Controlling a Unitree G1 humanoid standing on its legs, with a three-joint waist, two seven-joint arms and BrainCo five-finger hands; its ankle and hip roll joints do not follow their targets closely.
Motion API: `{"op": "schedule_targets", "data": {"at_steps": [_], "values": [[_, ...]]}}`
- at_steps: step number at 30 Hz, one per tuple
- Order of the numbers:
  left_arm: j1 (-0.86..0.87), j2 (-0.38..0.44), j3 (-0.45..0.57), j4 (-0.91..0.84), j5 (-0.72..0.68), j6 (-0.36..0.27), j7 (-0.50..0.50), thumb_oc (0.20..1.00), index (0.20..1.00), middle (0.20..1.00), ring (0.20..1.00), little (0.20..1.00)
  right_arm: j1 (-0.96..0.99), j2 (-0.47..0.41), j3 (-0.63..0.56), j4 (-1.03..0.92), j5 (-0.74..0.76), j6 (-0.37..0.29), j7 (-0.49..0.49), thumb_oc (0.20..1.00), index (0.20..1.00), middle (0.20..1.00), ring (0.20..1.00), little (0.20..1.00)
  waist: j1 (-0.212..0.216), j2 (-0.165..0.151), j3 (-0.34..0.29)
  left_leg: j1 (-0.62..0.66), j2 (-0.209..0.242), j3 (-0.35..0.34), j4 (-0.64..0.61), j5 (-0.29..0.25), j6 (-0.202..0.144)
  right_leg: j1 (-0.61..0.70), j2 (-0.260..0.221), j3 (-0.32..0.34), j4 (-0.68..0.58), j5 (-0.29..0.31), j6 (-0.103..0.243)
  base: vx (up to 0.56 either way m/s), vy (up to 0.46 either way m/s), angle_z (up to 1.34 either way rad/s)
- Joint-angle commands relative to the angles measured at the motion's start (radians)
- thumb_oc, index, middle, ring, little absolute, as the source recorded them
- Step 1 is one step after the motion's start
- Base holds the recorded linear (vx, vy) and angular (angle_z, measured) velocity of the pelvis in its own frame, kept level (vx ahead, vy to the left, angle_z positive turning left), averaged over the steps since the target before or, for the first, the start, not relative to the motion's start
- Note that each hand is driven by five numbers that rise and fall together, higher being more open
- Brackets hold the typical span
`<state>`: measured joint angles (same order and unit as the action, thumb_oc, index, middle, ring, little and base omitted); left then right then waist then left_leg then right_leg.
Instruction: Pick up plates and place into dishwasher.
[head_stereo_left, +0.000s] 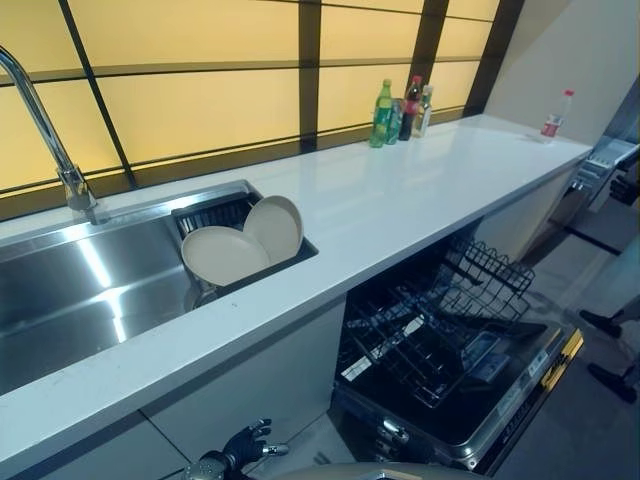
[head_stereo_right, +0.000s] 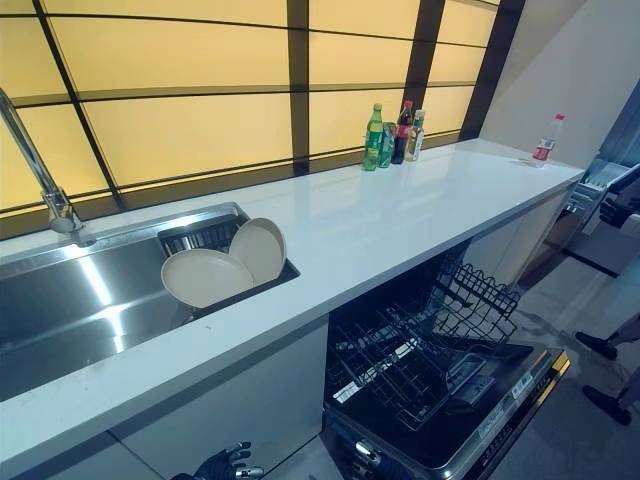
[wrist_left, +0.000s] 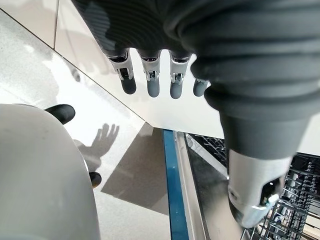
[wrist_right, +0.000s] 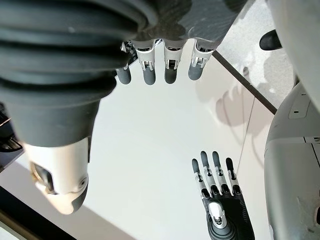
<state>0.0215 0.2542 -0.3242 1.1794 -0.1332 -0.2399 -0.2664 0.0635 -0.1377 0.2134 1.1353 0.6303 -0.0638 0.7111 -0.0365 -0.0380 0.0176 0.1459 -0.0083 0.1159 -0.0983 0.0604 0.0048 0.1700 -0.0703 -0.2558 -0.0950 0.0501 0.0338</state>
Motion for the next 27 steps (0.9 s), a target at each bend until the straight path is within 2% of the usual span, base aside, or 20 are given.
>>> {"op": "schedule_targets", "data": {"at_steps": [1,4,9,13,14,15,16,17,18,19,20,21,23,25,27], "values": [[-0.094,-0.08,-0.042,-0.024,0.002,-0.021,-0.009,1.0,1.0,1.0,1.0,1.0,-0.108,-0.027,0.022,-0.059,-0.01,-0.035,0.001,1.0,1.0,1.0,1.0,1.0,0.032,0.066,0.137,0.02,-0.023,-0.016,0.016,-0.129,-0.008,-0.017,0.014,0.003,0.057,-0.108,0.042,0.0,0.0,0.0],[-0.095,-0.075,-0.042,-0.035,-0.025,-0.029,-0.019,1.0,1.0,1.0,1.0,1.0,-0.108,-0.03,0.023,-0.064,0.004,-0.043,-0.009,1.0,1.0,1.0,1.0,1.0,0.033,0.067,0.138,0.019,-0.023,-0.015,0.016,-0.129,-0.01,-0.017,0.013,0.002,0.055,-0.107,0.044,0.0,0.0,0.0],[-0.092,-0.076,-0.056,-0.087,-0.112,-0.06,-0.152,1.0,1.0,1.0,1.0,1.0,-0.115,-0.032,0.024,-0.081,-0.002,-0.074,-0.049,1.0,1.0,1.0,1.0,1.0,0.032,0.073,0.141,0.017,-0.021,-0.014,0.014,-0.128,-0.012,-0.02,0.01,0.0,0.056,-0.105,0.044,0.0,0.0,0.0],[-0.1,-0.054,-0.084,-0.258,-0.164,-0.106,-0.329,1.0,1.0,1.0,1.0,1.0,-0.118,-0.044,0.023,-0.119,-0.019,-0.055,-0.082,1.0,1.0,1.0,1.0,1.0,0.033,0.085,0.148,0.014,-0.021,-0.017,0.011,-0.126,-0.015,-0.023,0.007,-0.002,0.053,-0.1,0.047,-0.02,0.026,0.0],[-0.099,-0.042,-0.096,-0.31,-0.184,-0.096,-0.355,1.0,1.0,1.0,1.0,1.0,-0.119,-0.049,0.024,-0.126,-0.019,-0.051,-0.087,1.0,1.0,1.0,1.0,1.0,0.033,0.088,0.149,0.013,-0.02,-0.018,0.011,-0.126,-0.015,-0.025,0.006,-0.002,0.054,-0.1,0.047,-0.04,0.046,0.0],[-0.1,-0.014,-0.112,-0.418,-0.242,-0.095,-0.436,1.0,1.0,1.0,1.0,1.0,-0.121,-0.057,0.024,-0.139,-0.018,-0.041,-0.102,1.0,1.0,1.0,1.0,1.0,0.034,0.096,0.153,0.01,-0.02,-0.021,0.011,-0.123,-0.015,-0.028,0.004,-0.002,0.056,-0.098,0.048,-0.04,0.053,0.0],[-0.103,0.001,-0.113,-0.473,-0.297,-0.069,-0.488,1.0,1.0,1.0,1.0,1.0,-0.122,-0.06,0.023,-0.143,-0.017,-0.037,-0.11,1.0,1.0,1.0,1.0,1.0,0.036,0.099,0.154,0.008,-0.021,-0.022,0.011,-0.122,-0.015,-0.029,0.003,-0.003,0.056,-0.098,0.047,-0.04,0.064,0.0],[-0.114,0.018,-0.102,-0.579,-0.422,-0.015,-0.602,1.0,1.0,1.0,1.0,1.0,-0.125,-0.065,0.018,-0.139,-0.017,-0.036,-0.118,1.0,1.0,1.0,1.0,1.0,0.04,0.106,0.155,0.005,-0.021,-0.026,0.011,-0.121,-0.013,-0.031,0.0,-0.007,0.055,-0.096,0.047,-0.03,0.043,0.0],[-0.117,0.022,-0.094,-0.616,-0.478,0.001,-0.647,1.0,1.0,1.0,1.0,1.0,-0.126,-0.066,0.016,-0.137,-0.017,-0.036,-0.118,1.0,1.0,1.0,1.0,1.0,0.041,0.108,0.156,0.005,-0.021,-0.027,0.011,-0.121,-0.013,-0.03,0.0,-0.008,0.055,-0.096,0.046,-0.03,0.04,0.0],[-0.127,0.028,-0.07,-0.716,-0.615,0.084,-0.724,1.0,1.0,1.0,1.0,1.0,-0.128,-0.067,0.009,-0.129,-0.015,-0.038,-0.12,1.0,1.0,1.0,1.0,1.0,0.047,0.112,0.155,0.004,-0.022,-0.031,0.011,-0.121,-0.011,-0.03,-0.002,-0.011,0.054,-0.095,0.045,0.0,0.0,0.0],[-0.14,0.009,-0.015,-0.85,-0.721,0.215,-0.759,1.0,1.0,1.0,1.0,1.0,-0.127,-0.063,-0.003,-0.112,-0.019,-0.049,-0.118,1.0,1.0,1.0,1.0,1.0,0.055,0.112,0.153,0.004,-0.022,-0.035,0.011,-0.123,-0.009,-0.026,-0.004,-0.015,0.051,-0.094,0.044,0.0,0.0,0.0],[-0.145,0.0,0.005,-0.894,-0.771,0.261,-0.773,1.0,1.0,1.0,1.0,1.0,-0.126,-0.06,-0.007,-0.107,-0.022,-0.054,-0.119,1.0,1.0,1.0,1.0,1.0,0.057,0.112,0.152,0.004,-0.022,-0.036,0.011,-0.124,-0.008,-0.024,-0.005,-0.016,0.05,-0.093,0.044,0.01,-0.034,0.02],[-0.176,-0.062,0.071,-1.044,-0.949,0.412,-0.807,1.0,1.0,1.0,1.0,1.0,-0.126,-0.042,-0.016,-0.079,-0.022,-0.071,-0.114,1.0,1.0,1.0,1.0,1.0,0.067,0.102,0.143,0.006,-0.02,-0.043,0.011,-0.13,-0.009,-0.017,-0.004,-0.018,0.043,-0.092,0.043,0.02,-0.071,0.03],[-0.194,-0.087,0.083,-1.115,-1.025,0.41,-0.781,1.0,1.0,1.0,1.0,1.0,-0.13,-0.031,-0.01,-0.069,-0.014,-0.071,-0.119,1.0,1.0,1.0,1.0,1.0,0.068,0.095,0.139,0.009,-0.018,-0.047,0.011,-0.133,-0.012,-0.011,0.001,-0.014,0.041,-0.095,0.04,0.03,-0.075,0.07],[-0.226,-0.102,0.085,-1.216,-1.14,0.387,-0.707,1.0,1.0,1.0,1.0,1.0,-0.13,-0.019,-0.001,-0.06,-0.004,-0.071,-0.127,1.0,1.0,1.0,1.0,1.0,0.068,0.088,0.135,0.012,-0.016,-0.051,0.011,-0.136,-0.013,-0.006,0.005,-0.012,0.039,-0.098,0.038,0.03,-0.051,0.03]]}}
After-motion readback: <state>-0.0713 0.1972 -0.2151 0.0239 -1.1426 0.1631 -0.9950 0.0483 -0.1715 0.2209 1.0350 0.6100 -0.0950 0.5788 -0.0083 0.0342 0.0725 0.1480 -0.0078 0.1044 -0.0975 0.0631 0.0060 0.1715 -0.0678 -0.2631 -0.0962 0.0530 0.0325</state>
